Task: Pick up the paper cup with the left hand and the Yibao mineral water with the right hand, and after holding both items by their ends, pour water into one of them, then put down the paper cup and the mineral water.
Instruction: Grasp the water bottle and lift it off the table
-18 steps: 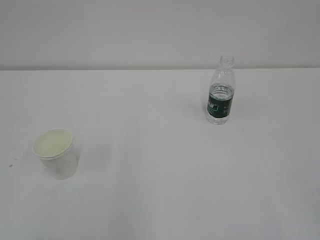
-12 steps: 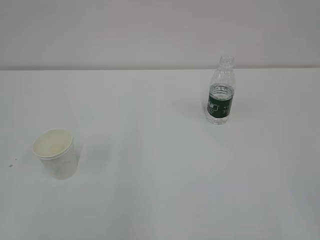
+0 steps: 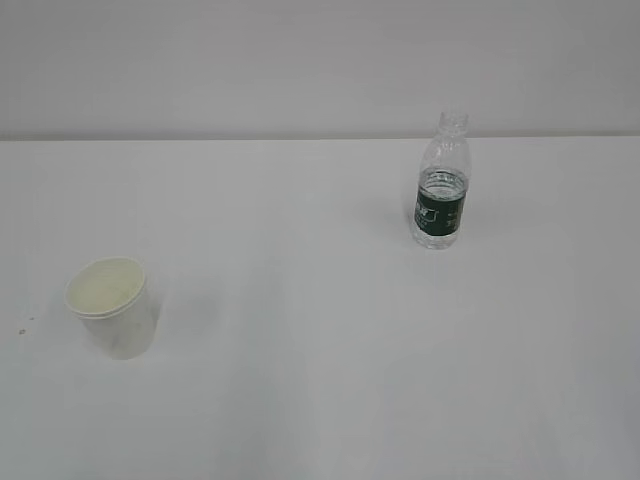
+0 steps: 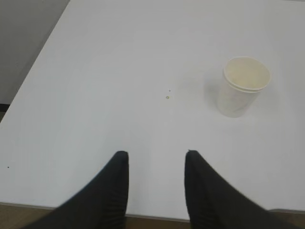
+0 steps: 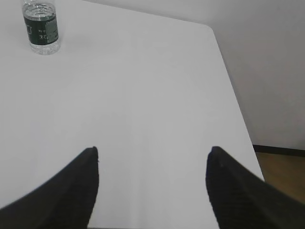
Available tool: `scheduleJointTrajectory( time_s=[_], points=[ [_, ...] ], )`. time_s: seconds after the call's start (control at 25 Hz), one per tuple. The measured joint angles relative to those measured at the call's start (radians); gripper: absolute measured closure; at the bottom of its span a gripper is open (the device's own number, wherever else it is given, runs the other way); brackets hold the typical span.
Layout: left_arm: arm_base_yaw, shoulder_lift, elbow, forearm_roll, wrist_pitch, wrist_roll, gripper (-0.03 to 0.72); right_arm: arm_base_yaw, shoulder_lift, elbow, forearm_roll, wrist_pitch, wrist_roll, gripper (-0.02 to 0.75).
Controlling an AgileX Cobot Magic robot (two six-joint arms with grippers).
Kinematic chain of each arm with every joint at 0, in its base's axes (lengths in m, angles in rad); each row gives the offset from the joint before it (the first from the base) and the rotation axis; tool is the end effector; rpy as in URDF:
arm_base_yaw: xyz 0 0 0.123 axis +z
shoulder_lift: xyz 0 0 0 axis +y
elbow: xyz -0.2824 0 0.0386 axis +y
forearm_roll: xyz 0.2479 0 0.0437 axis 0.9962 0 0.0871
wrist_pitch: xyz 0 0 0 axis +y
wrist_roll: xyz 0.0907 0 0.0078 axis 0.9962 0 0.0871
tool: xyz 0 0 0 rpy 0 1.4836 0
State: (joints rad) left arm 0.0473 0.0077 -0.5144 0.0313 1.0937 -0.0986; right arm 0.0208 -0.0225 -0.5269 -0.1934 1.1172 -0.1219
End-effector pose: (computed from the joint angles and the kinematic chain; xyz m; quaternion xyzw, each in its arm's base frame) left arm -0.0068 0.0022 0.2786 -0.0636 0.8576 0.0025 0.5104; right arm -0.0145 -0.0160 0.2810 -0.0519 0.8495 -0.1221 0.5106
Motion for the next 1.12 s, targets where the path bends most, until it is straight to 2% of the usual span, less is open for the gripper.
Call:
scheduleJointTrajectory(
  time_s=[1.12],
  points=[
    [0.0, 0.0, 0.0, 0.0, 0.0, 0.0, 0.447, 0.0, 0.0, 0.0, -0.001, -0.008, -0.002, 0.205]
  ],
)
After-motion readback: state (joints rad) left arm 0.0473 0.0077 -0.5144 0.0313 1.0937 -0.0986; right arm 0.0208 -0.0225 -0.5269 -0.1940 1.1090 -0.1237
